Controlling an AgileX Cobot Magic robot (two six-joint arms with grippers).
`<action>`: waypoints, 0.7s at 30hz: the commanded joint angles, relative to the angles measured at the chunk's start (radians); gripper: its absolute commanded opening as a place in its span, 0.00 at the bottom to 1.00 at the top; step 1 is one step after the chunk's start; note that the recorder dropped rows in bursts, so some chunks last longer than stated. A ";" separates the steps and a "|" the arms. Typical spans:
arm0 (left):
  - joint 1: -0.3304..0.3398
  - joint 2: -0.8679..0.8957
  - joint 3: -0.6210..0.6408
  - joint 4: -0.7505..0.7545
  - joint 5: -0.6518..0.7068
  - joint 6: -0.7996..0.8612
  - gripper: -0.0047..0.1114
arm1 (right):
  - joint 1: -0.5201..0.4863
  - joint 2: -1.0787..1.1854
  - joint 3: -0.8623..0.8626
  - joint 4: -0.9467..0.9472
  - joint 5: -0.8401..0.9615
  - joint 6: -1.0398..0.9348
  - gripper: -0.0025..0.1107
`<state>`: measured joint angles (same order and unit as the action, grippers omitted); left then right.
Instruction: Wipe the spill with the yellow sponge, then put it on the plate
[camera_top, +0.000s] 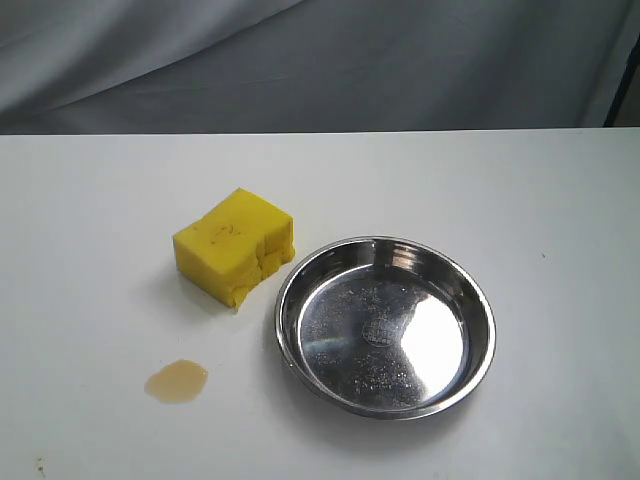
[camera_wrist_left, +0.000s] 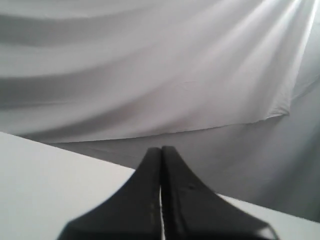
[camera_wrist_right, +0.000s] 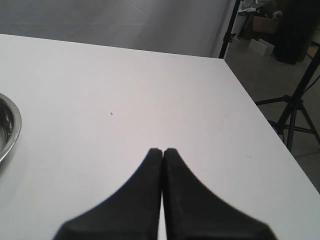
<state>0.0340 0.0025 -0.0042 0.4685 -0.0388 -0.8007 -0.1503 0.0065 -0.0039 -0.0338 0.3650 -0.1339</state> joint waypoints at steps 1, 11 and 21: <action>0.001 0.013 -0.015 -0.096 0.009 -0.010 0.04 | 0.002 -0.006 0.004 -0.001 -0.008 -0.005 0.02; 0.001 0.700 -0.440 0.087 -0.099 -0.006 0.04 | 0.002 -0.006 0.004 -0.001 -0.008 -0.005 0.02; -0.004 0.966 -0.685 0.472 -0.201 -0.085 0.04 | 0.002 -0.006 0.004 -0.001 -0.008 -0.005 0.02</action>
<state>0.0340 0.9626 -0.6780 0.9065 -0.1742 -0.8649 -0.1503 0.0065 -0.0039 -0.0338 0.3650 -0.1339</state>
